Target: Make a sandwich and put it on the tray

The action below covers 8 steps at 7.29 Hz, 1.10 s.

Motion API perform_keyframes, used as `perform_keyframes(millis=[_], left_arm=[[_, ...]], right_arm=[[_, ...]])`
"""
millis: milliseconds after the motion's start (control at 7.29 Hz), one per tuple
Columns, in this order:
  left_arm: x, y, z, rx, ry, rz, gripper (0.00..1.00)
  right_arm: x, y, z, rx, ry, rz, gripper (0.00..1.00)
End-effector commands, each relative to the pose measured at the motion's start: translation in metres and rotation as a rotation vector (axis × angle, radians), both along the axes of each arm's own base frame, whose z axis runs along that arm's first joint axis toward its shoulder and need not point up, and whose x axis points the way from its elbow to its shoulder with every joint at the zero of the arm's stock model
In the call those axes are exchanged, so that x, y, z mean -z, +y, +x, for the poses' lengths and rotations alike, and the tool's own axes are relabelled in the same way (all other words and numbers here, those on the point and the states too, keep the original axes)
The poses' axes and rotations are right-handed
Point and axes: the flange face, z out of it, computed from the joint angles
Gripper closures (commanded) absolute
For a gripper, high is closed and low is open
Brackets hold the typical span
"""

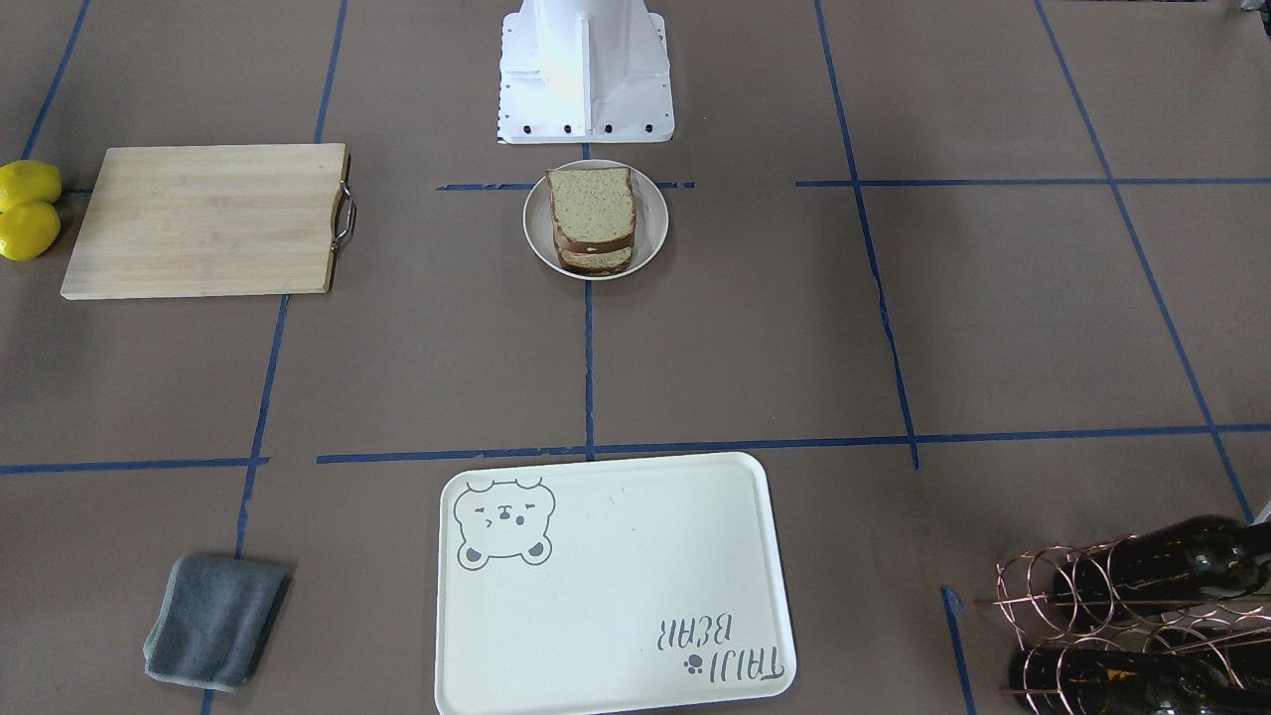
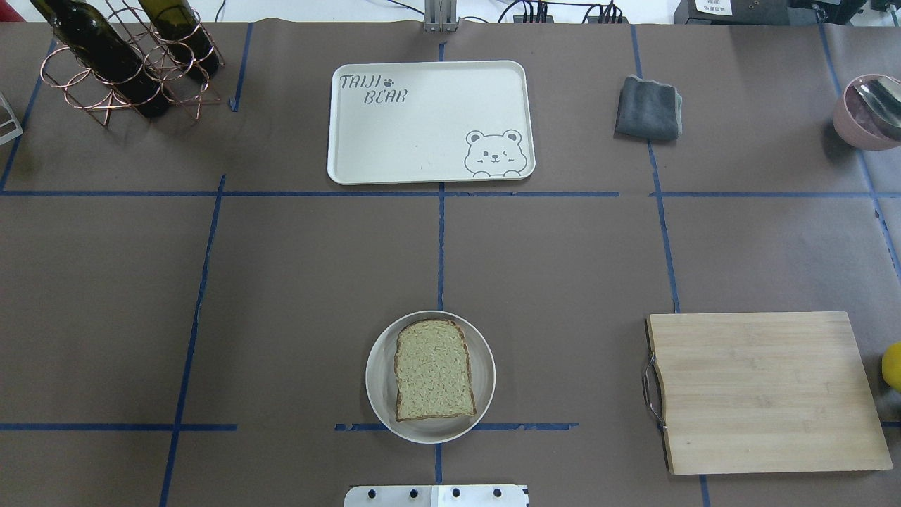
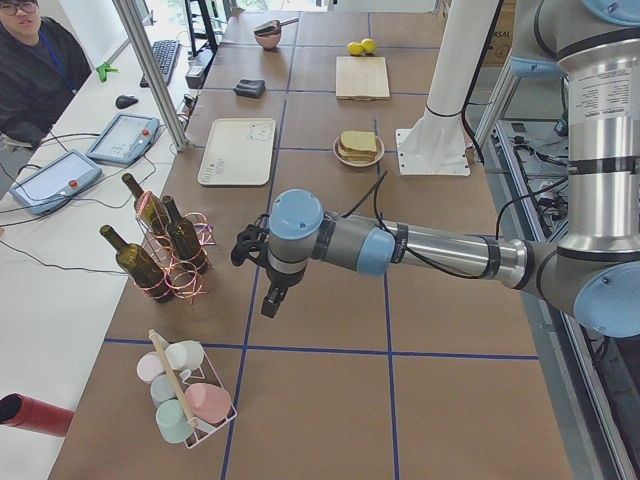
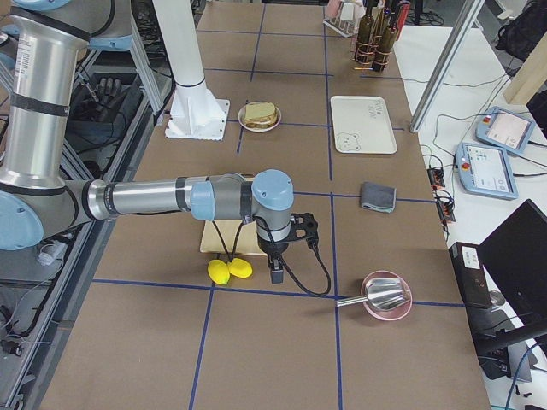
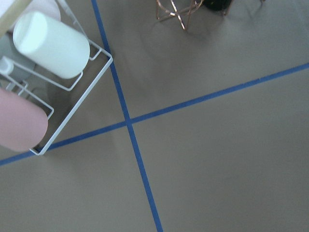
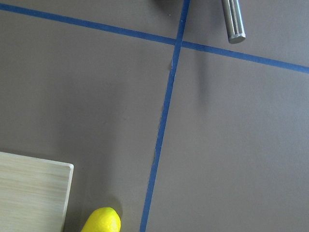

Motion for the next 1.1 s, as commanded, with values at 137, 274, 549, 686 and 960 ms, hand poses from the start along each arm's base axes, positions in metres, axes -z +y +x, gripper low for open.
perform_keyframes(millis=[137, 274, 549, 686, 960], left_arm=[[0.037, -0.011, 0.021, -0.067, 0.093, 0.133, 0.00], [0.047, -0.014, 0.053, -0.099, 0.112, 0.131, 0.00], [0.083, -0.005, 0.133, -0.076, 0.209, 0.035, 0.00], [0.095, 0.004, 0.169, -0.066, 0.260, -0.035, 0.00], [0.128, 0.030, 0.247, -0.006, 0.292, -0.111, 0.00]], right_arm=[[0.000, 0.000, 0.000, -0.006, 0.001, -0.004, 0.00], [0.000, 0.000, 0.000, -0.007, 0.001, -0.005, 0.00], [-0.001, 0.001, 0.000, -0.007, 0.001, -0.008, 0.00], [0.000, 0.000, 0.000, -0.007, 0.001, -0.005, 0.00], [0.000, 0.000, 0.000, -0.007, 0.001, -0.005, 0.00]])
